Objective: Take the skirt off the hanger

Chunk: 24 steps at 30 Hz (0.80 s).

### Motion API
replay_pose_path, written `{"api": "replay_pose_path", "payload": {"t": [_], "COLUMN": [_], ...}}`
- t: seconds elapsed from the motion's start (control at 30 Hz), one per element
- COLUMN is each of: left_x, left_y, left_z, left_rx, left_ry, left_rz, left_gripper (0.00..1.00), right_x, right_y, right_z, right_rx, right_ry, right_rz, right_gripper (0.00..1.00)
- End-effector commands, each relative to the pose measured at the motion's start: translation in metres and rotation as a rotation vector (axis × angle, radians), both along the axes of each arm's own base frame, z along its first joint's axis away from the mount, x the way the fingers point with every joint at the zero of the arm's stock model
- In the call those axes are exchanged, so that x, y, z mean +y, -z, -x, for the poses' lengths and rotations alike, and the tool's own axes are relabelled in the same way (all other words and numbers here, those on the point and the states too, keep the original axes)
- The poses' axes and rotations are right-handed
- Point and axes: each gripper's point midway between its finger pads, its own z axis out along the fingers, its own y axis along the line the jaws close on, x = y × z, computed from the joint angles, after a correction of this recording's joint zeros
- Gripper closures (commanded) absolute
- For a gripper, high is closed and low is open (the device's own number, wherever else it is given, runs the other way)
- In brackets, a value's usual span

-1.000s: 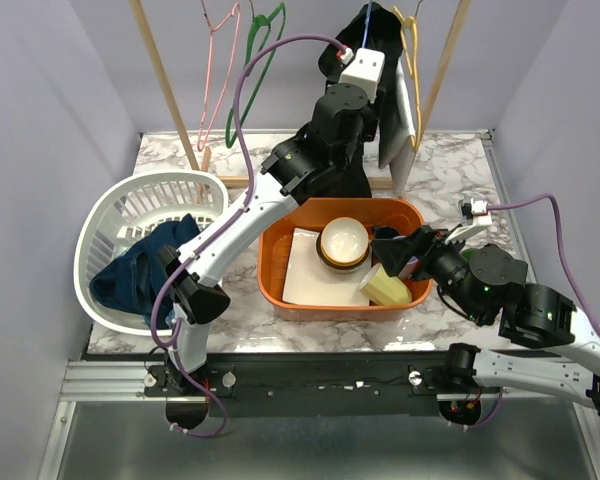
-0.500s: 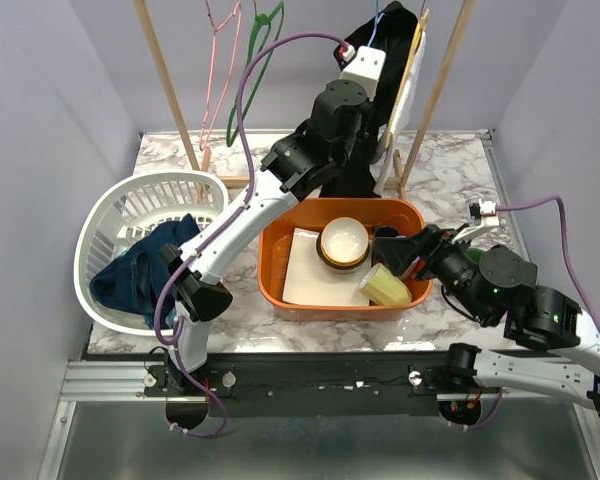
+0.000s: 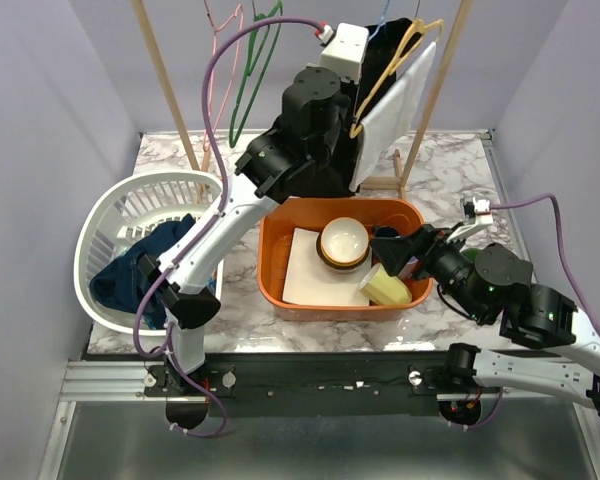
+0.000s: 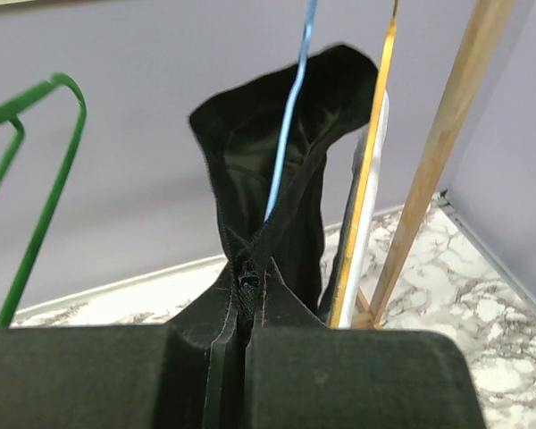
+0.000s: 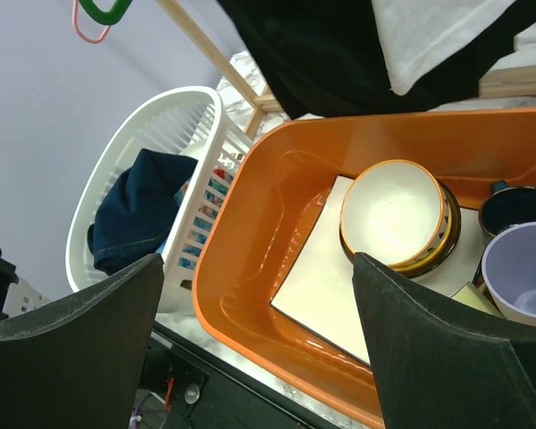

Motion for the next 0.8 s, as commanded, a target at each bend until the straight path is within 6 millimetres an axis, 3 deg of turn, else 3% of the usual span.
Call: {"api": "replay_pose_path", "payload": {"t": [0.0, 0.3, 0.4, 0.7, 0.77], "left_x": [0.037, 0.047, 0.048, 0.034, 0.029], "left_y": [-0.062, -0.075, -0.070, -0.006, 0.006], "left_z": [0.020, 0.024, 0.026, 0.016, 0.012], "left_rx": [-0.128, -0.169, -0.160, -0.024, 0.006], "left_ry": [-0.058, -0.075, -0.064, -0.022, -0.001], "left_rz": [0.103, 0.098, 0.084, -0.012, -0.032], "left_gripper": [1.00, 1.00, 1.00, 1.00, 0.94], "right_x": [0.003, 0.004, 0.006, 0.010, 0.010], "right_y": [-0.018, -0.039, -0.041, -0.039, -0.039], "right_z": [0.001, -0.005, -0.005, -0.002, -0.002], "right_rx": [-0.031, -0.078, -0.082, -0.076, -0.078], "right_ry": [-0.014, 0.000, -0.008, -0.030, -0.030], "right_rz": [-0.025, -0.004, -0.011, -0.024, -0.024], "right_gripper": [0.07, 0.08, 0.08, 0.08, 0.08]}}
